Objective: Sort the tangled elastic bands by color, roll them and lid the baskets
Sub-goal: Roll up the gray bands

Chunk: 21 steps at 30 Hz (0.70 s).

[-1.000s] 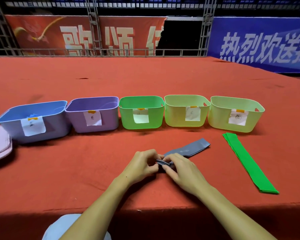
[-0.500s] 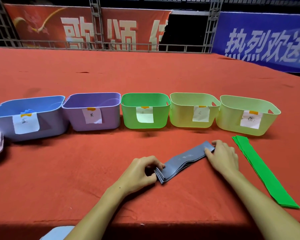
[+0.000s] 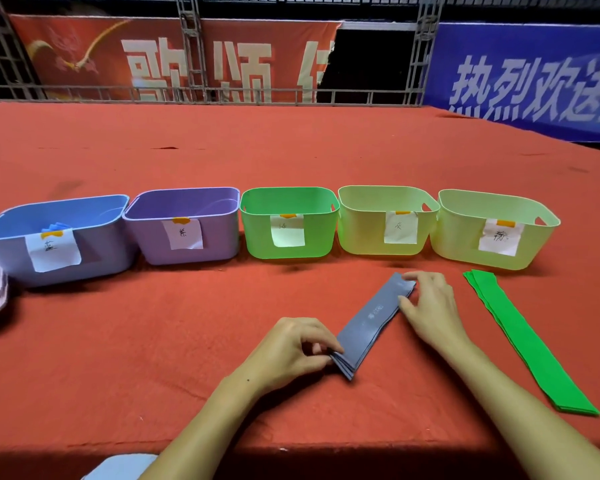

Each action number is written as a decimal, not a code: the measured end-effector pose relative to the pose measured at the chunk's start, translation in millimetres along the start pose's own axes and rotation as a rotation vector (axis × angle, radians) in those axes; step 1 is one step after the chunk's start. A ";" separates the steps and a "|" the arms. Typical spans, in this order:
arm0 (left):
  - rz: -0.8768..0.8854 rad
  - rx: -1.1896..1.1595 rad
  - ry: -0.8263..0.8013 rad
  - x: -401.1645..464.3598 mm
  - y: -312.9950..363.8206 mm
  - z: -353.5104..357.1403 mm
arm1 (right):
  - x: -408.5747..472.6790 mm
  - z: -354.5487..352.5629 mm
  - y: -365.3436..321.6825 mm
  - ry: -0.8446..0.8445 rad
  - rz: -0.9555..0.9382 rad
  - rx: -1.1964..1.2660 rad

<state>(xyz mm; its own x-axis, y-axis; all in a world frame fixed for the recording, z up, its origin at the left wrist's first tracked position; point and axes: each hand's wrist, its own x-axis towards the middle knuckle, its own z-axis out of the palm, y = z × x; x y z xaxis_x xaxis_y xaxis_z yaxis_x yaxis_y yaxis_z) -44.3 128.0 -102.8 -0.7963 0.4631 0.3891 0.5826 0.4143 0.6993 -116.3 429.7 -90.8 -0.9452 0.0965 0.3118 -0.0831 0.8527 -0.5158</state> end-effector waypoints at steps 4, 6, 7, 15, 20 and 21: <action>-0.043 0.050 0.009 -1.0 -2.0 -0.8 | -71.9 -12.3 -44.4 -0.132 -0.290 0.238; -0.060 0.111 0.062 -2.6 -1.9 2.8 | -104.2 -14.2 -61.4 -0.242 -0.350 0.300; -0.067 0.127 0.089 -3.5 -1.2 4.2 | -115.9 -12.6 -64.4 -0.269 -0.373 0.294; -0.099 -0.125 0.202 -4.6 21.2 19.6 | -124.1 -20.8 -53.9 0.001 -0.585 0.115; -0.065 -0.010 0.020 -9.8 15.2 24.7 | -136.8 -17.4 -34.8 -0.179 -0.425 0.183; -0.045 -0.019 -0.009 -9.4 15.5 24.4 | -137.4 -15.8 -33.3 -0.192 -0.408 0.207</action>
<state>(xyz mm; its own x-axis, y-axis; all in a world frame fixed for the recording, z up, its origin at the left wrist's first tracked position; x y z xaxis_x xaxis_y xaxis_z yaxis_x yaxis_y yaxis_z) -23.9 149.2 -110.2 -0.8203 0.4515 0.3511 0.5426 0.4201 0.7274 21.3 396.1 -103.9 -0.8619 -0.3371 0.3789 -0.5013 0.6794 -0.5358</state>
